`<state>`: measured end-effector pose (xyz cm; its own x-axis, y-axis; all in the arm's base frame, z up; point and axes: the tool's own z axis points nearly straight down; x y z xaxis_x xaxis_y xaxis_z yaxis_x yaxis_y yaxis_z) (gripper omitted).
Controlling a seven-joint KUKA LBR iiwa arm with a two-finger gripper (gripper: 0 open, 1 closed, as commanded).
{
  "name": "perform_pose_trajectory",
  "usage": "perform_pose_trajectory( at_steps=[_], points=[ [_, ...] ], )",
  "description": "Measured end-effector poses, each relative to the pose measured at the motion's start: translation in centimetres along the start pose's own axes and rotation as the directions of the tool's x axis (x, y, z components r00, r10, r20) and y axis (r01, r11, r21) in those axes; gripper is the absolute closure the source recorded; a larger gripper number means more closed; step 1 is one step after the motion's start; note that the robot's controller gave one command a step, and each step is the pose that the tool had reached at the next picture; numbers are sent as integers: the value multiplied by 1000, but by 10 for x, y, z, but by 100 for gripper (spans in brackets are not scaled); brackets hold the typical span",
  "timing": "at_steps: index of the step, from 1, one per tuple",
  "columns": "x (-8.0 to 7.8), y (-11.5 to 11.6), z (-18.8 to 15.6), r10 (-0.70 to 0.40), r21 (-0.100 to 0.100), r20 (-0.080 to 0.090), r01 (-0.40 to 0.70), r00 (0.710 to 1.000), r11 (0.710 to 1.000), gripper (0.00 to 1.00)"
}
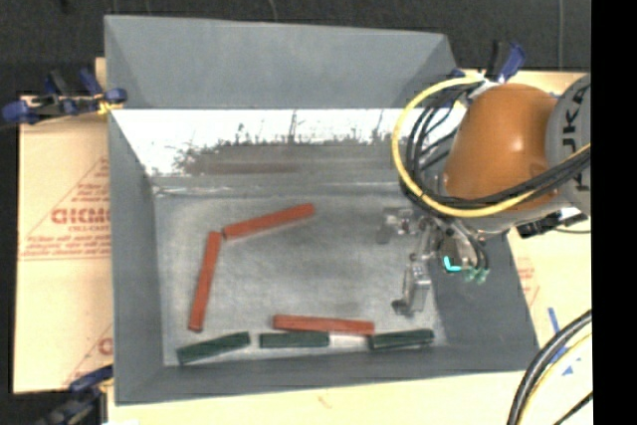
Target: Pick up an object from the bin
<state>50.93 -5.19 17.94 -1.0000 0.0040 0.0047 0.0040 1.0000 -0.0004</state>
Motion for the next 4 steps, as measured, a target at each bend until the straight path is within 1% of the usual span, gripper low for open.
perform_pose_trajectory(
  at_steps=[1, 2, 3, 4],
  points=[
    [-2, 0, -4, -1, 1, 8, 1, 1000, 1000, 0],
    [11, 20, 39, -23, 2, 16, 23, 1000, 1000, 0],
    [4, 73, 97, -71, 1, 11, 71, 997, 997, 0],
    [24, 6, 109, -158, 2, 6, 158, 987, 987, 100]
  ],
)
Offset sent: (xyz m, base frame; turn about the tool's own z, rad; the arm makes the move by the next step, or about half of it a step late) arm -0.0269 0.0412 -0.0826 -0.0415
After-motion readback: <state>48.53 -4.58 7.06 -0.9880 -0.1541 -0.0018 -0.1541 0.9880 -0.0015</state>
